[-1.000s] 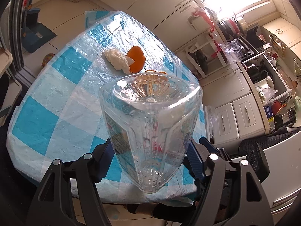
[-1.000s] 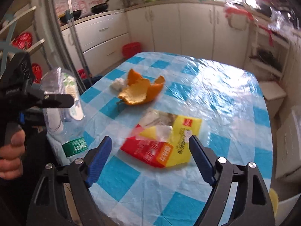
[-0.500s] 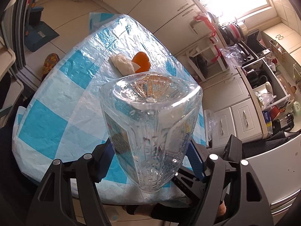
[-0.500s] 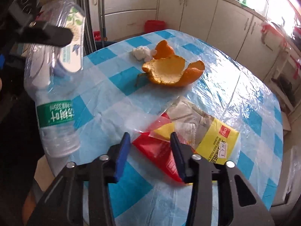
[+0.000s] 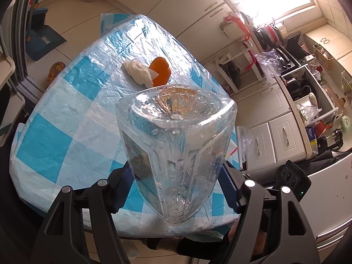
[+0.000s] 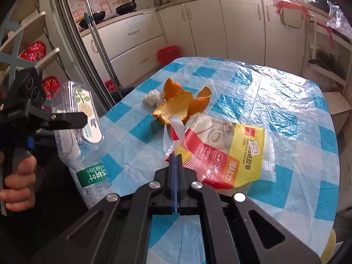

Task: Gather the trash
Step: 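Lift the packet with the right gripper while the left carries the bottle, then carry the bottle and packet over the yellow bin with both grippers, then open both grippers to drop the bottle and packet into the yellow bin, then move both grippers back over the table toward the orange peel and tissue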

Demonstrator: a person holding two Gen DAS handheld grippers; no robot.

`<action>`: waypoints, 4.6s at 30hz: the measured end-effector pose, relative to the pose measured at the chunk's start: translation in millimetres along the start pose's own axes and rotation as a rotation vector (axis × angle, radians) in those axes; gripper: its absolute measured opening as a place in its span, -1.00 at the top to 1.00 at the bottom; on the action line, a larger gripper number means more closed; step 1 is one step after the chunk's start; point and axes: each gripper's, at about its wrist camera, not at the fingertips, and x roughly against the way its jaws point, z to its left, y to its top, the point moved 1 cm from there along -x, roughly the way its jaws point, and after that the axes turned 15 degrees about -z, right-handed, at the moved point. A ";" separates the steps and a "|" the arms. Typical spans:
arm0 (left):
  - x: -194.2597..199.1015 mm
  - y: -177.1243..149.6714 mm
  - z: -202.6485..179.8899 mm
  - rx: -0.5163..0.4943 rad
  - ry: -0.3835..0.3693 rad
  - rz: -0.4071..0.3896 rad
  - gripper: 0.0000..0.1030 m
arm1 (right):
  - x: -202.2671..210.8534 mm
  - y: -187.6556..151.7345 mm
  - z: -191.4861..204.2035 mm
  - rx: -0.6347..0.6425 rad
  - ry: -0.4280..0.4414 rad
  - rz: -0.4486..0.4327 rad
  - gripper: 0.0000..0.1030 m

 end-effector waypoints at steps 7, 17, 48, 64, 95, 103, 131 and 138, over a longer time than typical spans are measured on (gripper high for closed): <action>2.1 -4.4 -19.7 -0.038 -0.024 0.004 -0.30 | 41.1 16.4 -12.7 -0.096 0.039 -0.130 0.98; 3.3 -12.3 -55.9 -0.097 -0.064 0.020 -0.30 | 92.3 30.7 -27.6 -0.149 0.053 -0.307 0.98; -30.7 -97.8 -200.4 -0.365 -0.211 0.144 -0.30 | 224.7 0.8 -111.5 -0.348 -0.197 -0.589 0.98; -78.6 -160.9 -273.9 -0.488 -0.289 0.243 -0.30 | 243.3 -49.6 -174.5 -0.544 -0.545 -0.491 0.97; -202.2 -278.1 -323.3 -0.607 -0.194 0.418 -0.31 | 326.1 -60.3 -167.8 -0.519 -1.044 -0.706 -0.17; -241.1 -307.2 -335.6 -0.664 -0.116 0.496 -0.52 | 349.2 -55.4 -157.7 -0.467 -1.052 -0.819 -0.28; -5.9 -140.3 -232.2 -0.803 0.154 -0.088 -0.80 | 234.8 -27.9 -120.8 -0.315 -0.854 -0.489 -0.73; 5.0 -136.5 -219.3 -0.780 0.165 -0.096 -0.80 | 207.4 -26.3 -105.5 -0.262 -0.821 -0.448 -0.73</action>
